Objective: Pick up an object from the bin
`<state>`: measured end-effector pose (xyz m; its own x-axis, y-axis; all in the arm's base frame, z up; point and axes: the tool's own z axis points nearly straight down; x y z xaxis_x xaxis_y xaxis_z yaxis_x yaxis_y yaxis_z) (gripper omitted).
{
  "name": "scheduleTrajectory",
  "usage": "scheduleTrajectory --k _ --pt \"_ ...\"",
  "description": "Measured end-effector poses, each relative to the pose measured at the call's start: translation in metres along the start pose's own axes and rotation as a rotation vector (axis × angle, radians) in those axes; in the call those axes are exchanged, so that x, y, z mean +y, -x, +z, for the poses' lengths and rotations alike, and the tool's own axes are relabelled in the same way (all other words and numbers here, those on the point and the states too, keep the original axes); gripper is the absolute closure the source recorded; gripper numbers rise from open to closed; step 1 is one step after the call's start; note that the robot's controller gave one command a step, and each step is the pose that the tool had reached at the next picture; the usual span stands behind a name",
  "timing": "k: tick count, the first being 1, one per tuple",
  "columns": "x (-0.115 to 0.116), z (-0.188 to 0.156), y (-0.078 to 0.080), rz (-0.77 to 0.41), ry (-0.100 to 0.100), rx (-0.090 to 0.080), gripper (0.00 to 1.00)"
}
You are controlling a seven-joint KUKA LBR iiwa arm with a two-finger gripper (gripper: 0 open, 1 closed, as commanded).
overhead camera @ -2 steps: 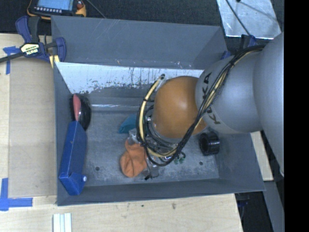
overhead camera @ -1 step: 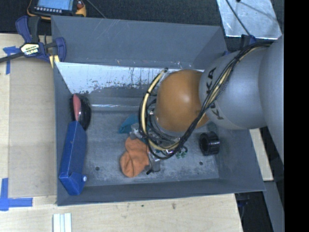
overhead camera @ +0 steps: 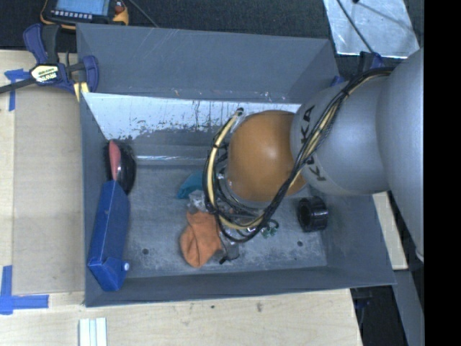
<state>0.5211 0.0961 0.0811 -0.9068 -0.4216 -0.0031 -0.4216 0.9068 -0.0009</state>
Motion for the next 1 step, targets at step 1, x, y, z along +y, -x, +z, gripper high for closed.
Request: scheduleTrajectory --k 1 --pt "-0.0063 0.0094 0.0075 0.023 0.000 -0.007 1.00"
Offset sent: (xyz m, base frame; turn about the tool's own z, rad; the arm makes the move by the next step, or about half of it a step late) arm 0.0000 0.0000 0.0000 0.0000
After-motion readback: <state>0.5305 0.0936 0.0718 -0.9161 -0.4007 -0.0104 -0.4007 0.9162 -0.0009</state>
